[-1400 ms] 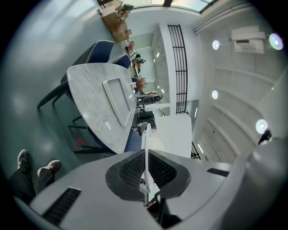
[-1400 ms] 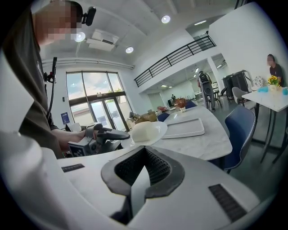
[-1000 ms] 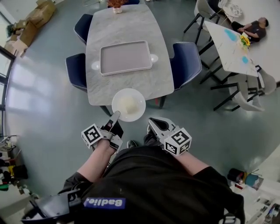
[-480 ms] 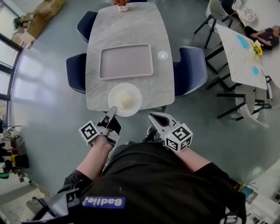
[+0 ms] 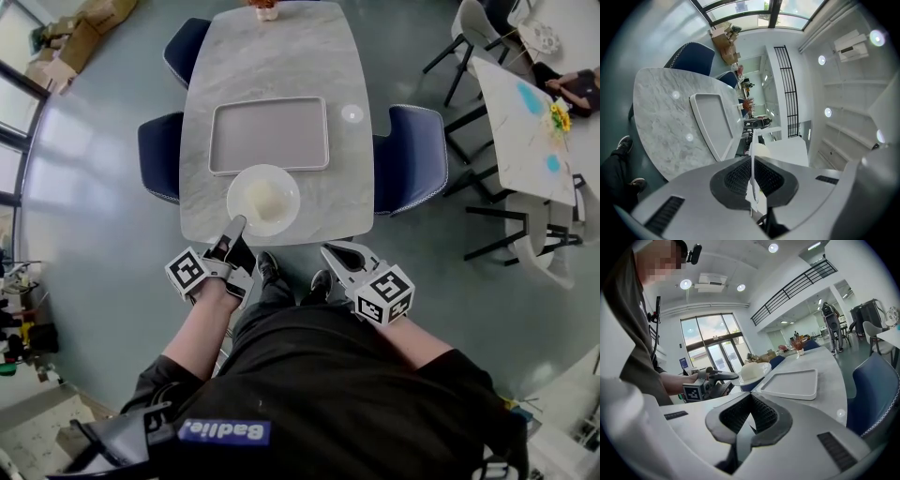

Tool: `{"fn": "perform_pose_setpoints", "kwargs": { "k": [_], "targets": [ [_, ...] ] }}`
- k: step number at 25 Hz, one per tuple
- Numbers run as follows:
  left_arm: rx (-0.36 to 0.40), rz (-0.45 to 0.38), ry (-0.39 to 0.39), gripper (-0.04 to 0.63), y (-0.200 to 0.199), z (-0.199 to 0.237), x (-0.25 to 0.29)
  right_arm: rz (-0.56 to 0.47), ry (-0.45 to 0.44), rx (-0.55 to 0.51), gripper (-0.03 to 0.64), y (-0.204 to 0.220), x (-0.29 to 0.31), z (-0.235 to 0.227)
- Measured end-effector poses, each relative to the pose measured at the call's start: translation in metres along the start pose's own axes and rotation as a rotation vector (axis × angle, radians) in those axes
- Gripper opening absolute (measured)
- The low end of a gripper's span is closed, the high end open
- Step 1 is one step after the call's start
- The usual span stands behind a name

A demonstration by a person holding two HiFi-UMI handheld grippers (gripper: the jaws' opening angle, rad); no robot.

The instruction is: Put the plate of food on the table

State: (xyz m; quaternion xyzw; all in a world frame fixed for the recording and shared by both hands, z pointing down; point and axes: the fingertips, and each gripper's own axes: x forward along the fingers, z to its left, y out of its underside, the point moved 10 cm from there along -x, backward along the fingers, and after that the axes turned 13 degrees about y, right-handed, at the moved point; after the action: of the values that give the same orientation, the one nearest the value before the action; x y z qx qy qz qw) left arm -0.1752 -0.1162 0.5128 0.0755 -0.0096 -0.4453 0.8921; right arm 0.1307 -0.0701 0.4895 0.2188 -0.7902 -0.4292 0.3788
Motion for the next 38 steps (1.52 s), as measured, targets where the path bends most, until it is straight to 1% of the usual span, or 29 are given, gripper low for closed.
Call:
{"fn": "perform_pose_setpoints", "kwargs": {
  "k": [9, 12, 18, 27, 31, 38],
  "targets": [
    [-0.008, 0.013, 0.007, 0.018, -0.043, 0.035, 0.039, 0.027, 0.068, 0.017, 0.011, -0.006, 0.026, -0.008],
    [-0.022, 0.013, 0.008, 0.018, -0.063, 0.047, 0.051, 0.035, 0.095, 0.025, 0.011, -0.01, 0.038, -0.006],
    [-0.056, 0.012, -0.008, 0.018, -0.095, 0.072, 0.077, 0.032, 0.15, 0.057, 0.011, -0.018, 0.057, -0.007],
    [-0.067, 0.022, -0.012, 0.018, -0.135, 0.116, 0.117, 0.046, 0.216, 0.106, 0.011, -0.017, 0.083, -0.009],
    [-0.082, 0.02, -0.042, 0.018, -0.143, 0.138, 0.136, 0.05, 0.229, 0.102, 0.011, -0.024, 0.093, -0.007],
    [-0.054, 0.053, -0.112, 0.018, -0.148, 0.169, 0.165, 0.073, 0.285, 0.103, 0.011, -0.023, 0.091, -0.012]
  ]
}}
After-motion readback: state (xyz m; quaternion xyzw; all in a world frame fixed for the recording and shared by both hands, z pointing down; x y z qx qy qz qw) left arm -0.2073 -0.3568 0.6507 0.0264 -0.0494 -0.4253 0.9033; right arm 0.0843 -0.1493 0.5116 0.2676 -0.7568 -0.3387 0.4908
